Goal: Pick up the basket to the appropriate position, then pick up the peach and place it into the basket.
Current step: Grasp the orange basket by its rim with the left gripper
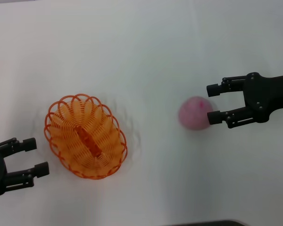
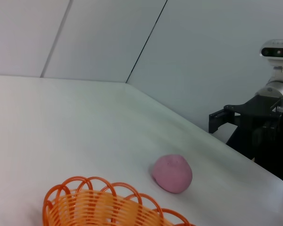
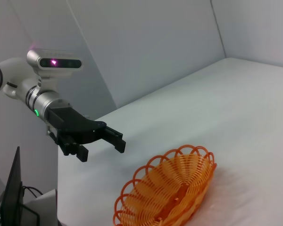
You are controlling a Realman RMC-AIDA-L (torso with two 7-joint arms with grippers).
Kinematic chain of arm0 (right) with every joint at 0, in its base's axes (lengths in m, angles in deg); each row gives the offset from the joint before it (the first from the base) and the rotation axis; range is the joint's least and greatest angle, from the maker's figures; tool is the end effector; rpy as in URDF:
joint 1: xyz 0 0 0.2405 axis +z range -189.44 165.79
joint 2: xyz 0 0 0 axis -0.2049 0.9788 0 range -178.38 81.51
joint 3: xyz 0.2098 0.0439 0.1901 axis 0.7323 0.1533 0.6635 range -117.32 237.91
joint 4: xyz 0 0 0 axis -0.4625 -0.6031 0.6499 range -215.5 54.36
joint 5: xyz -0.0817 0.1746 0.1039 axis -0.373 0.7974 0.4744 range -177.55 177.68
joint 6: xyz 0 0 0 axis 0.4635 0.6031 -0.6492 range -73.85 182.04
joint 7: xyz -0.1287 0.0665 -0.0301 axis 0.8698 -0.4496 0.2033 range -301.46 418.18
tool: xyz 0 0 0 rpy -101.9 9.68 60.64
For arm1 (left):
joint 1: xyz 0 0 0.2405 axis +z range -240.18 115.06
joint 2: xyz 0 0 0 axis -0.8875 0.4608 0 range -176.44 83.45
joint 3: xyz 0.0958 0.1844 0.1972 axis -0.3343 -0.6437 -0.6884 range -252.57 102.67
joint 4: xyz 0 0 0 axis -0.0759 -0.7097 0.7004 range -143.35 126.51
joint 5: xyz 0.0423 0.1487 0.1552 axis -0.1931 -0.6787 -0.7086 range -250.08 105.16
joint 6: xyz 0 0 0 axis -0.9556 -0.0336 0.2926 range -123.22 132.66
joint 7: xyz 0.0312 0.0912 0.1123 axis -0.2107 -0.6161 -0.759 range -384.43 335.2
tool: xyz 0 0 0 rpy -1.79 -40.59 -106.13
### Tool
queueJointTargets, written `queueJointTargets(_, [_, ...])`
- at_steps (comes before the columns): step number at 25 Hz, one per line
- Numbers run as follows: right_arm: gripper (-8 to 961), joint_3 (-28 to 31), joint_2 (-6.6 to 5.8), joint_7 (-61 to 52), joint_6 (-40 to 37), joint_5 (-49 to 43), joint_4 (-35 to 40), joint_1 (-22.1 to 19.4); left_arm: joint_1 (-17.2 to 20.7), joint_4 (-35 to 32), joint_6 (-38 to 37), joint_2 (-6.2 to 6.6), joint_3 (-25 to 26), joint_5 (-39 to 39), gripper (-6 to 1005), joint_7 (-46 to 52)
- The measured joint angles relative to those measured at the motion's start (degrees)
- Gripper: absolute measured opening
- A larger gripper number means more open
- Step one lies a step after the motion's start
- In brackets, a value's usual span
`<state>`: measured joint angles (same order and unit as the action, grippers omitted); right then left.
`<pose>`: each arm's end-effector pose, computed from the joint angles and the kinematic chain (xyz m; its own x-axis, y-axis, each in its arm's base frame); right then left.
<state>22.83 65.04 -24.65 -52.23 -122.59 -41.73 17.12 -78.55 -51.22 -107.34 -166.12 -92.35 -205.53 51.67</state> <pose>0.3073 0.3142 0.0231 0.8156 -0.4200 -0.3979 -0.4305 -0.9001 0.0676 -0.3680 0.2180 0.0172 0.6601 0.5343 0.5281 0.6281 -0.7781 0.0022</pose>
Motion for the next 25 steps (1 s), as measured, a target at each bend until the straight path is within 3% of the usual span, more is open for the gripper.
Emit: queueJointTargets(25, [865, -0.15, -0.01, -0.12, -0.02, -0.13, 0.31, 0.29, -0.37, 0.0, -0.79, 0.13, 0.52, 0.38, 875, 0.0])
